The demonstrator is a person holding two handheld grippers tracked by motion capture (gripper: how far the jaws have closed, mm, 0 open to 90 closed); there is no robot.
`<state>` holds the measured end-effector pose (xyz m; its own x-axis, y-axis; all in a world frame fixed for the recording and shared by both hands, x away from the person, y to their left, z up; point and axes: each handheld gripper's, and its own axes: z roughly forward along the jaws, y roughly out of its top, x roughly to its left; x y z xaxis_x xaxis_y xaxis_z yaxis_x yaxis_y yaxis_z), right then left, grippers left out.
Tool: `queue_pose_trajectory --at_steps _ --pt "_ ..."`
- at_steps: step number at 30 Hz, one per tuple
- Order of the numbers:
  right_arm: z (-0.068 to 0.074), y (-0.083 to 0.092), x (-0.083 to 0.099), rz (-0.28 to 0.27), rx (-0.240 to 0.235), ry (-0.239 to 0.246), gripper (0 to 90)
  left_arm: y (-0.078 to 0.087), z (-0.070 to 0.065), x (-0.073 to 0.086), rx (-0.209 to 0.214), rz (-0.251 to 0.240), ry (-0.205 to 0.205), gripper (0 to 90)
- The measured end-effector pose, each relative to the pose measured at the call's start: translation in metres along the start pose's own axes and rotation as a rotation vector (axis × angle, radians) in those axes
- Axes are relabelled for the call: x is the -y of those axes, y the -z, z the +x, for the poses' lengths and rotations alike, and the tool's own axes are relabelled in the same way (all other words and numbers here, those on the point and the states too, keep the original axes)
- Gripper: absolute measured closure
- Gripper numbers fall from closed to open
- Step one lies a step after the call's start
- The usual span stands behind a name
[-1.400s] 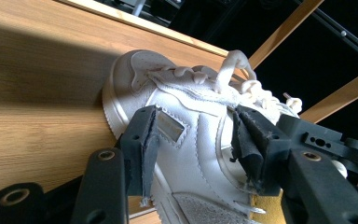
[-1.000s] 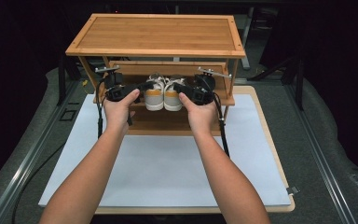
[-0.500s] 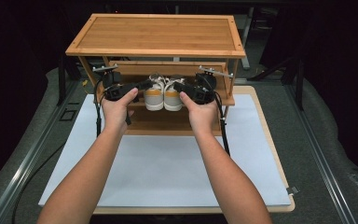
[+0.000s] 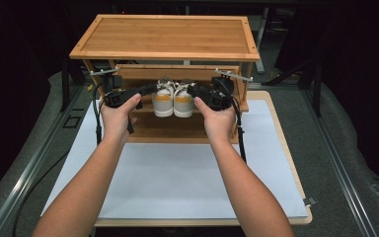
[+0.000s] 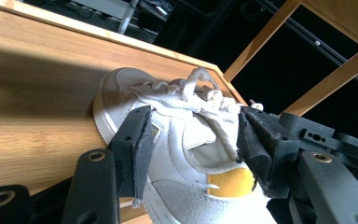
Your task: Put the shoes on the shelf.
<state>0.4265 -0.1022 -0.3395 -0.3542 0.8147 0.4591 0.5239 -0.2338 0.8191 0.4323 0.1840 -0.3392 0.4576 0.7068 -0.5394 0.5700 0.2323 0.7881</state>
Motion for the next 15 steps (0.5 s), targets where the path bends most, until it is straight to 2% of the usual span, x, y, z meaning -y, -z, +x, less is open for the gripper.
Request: queue_pose_trajectory --at_steps 3,5,7,10,13,15 --pt "0.000 0.003 0.000 0.005 -0.005 0.008 55.6 0.003 0.001 0.000 -0.013 0.004 -0.015 51.1" --pt "0.000 0.003 0.001 0.009 -0.007 0.016 57.8 0.005 0.004 -0.001 -0.025 0.003 -0.019 57.2" --pt "0.000 0.004 0.001 0.013 -0.002 0.025 61.0 0.006 0.006 0.000 -0.037 0.000 -0.023 58.9" --pt "-0.003 0.004 0.002 0.010 0.011 0.033 68.4 0.006 0.011 0.001 -0.046 -0.001 -0.023 66.7" --pt "-0.006 0.002 0.003 0.011 0.007 0.031 70.2 0.003 0.015 0.004 -0.048 0.004 -0.015 70.1" --pt "-0.008 0.002 0.003 0.003 -0.012 0.011 72.8 0.000 0.017 0.007 -0.046 0.012 -0.017 73.9"
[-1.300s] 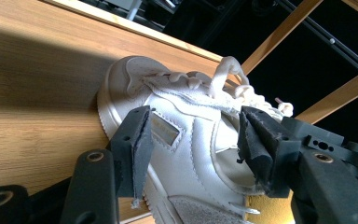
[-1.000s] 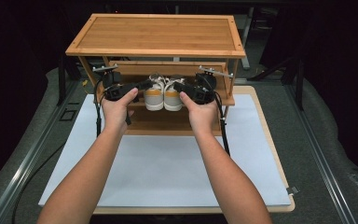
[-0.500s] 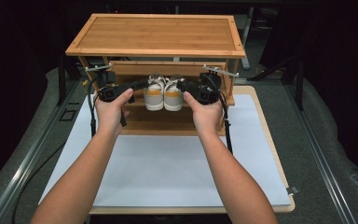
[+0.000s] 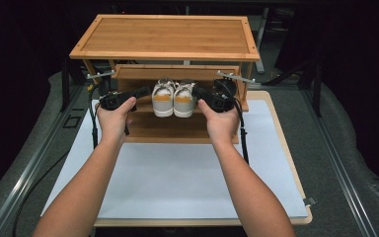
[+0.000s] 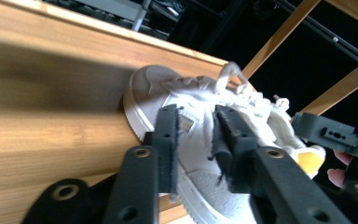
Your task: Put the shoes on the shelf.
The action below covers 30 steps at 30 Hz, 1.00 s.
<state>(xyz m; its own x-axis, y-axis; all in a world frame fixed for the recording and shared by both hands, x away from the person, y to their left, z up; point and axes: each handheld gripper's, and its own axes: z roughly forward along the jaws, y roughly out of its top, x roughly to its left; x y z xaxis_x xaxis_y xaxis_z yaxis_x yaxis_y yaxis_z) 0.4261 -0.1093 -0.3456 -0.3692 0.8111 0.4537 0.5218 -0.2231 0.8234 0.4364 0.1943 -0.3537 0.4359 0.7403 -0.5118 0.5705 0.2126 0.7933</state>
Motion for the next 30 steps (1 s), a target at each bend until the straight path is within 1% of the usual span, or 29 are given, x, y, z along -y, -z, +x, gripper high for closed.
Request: queue_pose_trajectory --at_steps 1,3,7,10,11,12,16,18,19,20,21,25,27,30 --pt "0.000 0.000 0.000 -0.003 -0.003 -0.006 74.1 -0.001 0.001 0.001 -0.001 0.002 0.003 75.6" --pt "0.001 0.002 0.001 -0.008 -0.001 0.002 78.8 -0.003 0.003 0.004 -0.004 0.012 -0.005 79.2" --pt "0.000 0.002 0.001 0.000 0.006 0.009 81.0 -0.006 0.005 0.008 -0.007 0.026 -0.008 83.0" --pt "-0.005 0.001 0.004 0.006 0.021 0.002 82.1 -0.008 0.005 0.010 -0.011 0.039 -0.018 84.4" --pt "-0.005 0.001 0.004 0.006 0.021 0.002 82.1 -0.009 0.005 0.011 -0.010 0.040 -0.018 84.4" --pt "-0.009 -0.001 0.006 0.015 0.030 -0.003 83.1 -0.009 0.005 0.012 -0.008 0.037 -0.017 85.8" --pt "-0.013 -0.004 0.010 0.025 0.031 -0.013 84.4 -0.011 0.006 0.014 -0.011 0.038 -0.010 86.3" --pt "-0.015 -0.006 0.012 0.036 0.035 -0.019 84.8 -0.012 0.007 0.016 -0.012 0.045 -0.014 86.3" --pt "-0.017 -0.007 0.014 0.041 0.031 -0.033 85.2 -0.011 0.008 0.017 -0.010 0.043 -0.012 86.6" --pt "-0.017 -0.007 0.014 0.041 0.031 -0.033 85.2 -0.012 0.008 0.017 -0.012 0.047 -0.011 86.6" --pt "-0.019 -0.009 0.016 0.050 0.019 -0.048 85.6 -0.012 0.008 0.019 -0.010 0.048 -0.014 86.9" --pt "-0.021 -0.010 0.021 0.059 0.015 -0.051 86.6 -0.012 0.009 0.023 -0.006 0.060 -0.023 88.0" --pt "-0.021 -0.011 0.024 0.067 0.012 -0.051 87.2 -0.012 0.010 0.026 0.007 0.054 -0.016 88.6" --pt "-0.020 -0.011 0.027 0.069 0.005 -0.053 88.2 -0.012 0.011 0.027 0.009 0.054 -0.013 88.9"
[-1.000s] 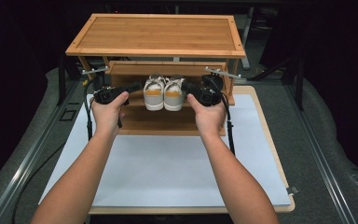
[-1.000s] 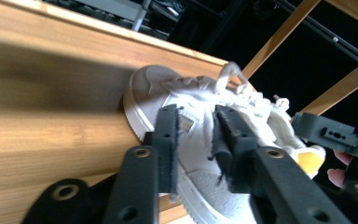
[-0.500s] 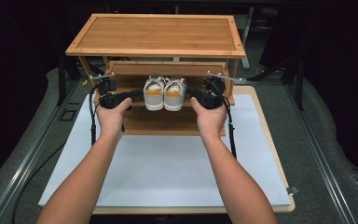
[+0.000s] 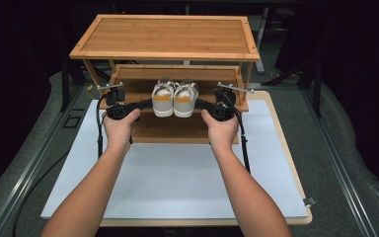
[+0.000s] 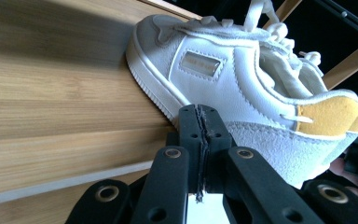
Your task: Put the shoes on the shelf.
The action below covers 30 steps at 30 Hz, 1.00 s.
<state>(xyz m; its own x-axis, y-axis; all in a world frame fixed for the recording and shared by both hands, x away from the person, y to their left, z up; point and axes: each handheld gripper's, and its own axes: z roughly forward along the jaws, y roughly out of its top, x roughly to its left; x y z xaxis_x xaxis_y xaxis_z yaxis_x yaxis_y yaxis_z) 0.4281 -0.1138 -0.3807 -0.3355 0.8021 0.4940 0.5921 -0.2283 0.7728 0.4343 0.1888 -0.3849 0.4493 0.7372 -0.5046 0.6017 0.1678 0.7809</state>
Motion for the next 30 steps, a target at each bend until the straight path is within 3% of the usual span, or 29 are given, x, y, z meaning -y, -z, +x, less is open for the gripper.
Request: queue_pose_trajectory --at_steps 11,30 --pt "-0.002 -0.001 0.002 -0.005 -0.029 -0.032 90.0 -0.002 -0.001 -0.002 -0.006 0.002 -0.006 89.6" --pt "-0.005 -0.012 -0.010 0.002 0.008 -0.026 90.0 -0.013 0.000 -0.010 -0.035 0.004 -0.008 89.7"
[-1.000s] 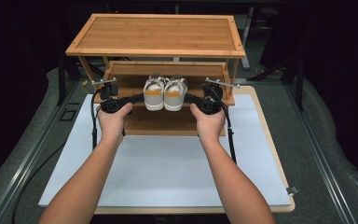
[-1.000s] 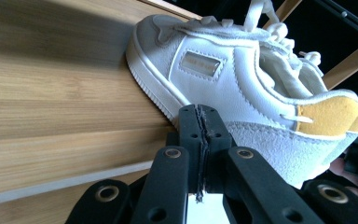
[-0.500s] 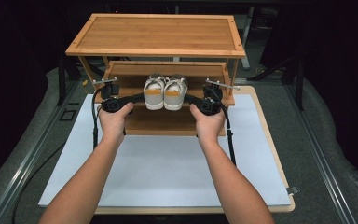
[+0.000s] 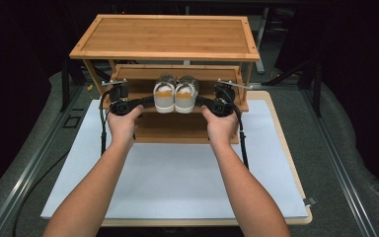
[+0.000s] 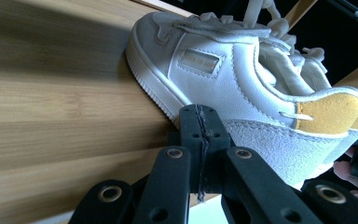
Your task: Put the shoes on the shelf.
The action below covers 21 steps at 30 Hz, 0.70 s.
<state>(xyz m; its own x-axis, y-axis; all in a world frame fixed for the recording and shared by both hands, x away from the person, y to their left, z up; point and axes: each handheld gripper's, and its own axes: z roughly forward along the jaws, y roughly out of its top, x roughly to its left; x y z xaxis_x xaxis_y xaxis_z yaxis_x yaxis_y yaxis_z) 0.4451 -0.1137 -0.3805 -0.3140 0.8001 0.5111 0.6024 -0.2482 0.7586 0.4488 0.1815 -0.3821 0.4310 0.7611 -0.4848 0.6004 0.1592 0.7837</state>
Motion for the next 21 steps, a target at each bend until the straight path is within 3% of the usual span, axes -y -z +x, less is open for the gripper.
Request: queue_pose_trajectory --at_steps 14,21 --pt "-0.004 -0.011 -0.009 0.001 0.018 -0.014 90.0 -0.011 0.004 -0.010 -0.016 0.012 0.002 89.7" --pt "-0.001 -0.015 -0.013 0.006 0.058 0.011 90.0 -0.016 0.002 -0.015 -0.041 0.018 -0.001 89.7"
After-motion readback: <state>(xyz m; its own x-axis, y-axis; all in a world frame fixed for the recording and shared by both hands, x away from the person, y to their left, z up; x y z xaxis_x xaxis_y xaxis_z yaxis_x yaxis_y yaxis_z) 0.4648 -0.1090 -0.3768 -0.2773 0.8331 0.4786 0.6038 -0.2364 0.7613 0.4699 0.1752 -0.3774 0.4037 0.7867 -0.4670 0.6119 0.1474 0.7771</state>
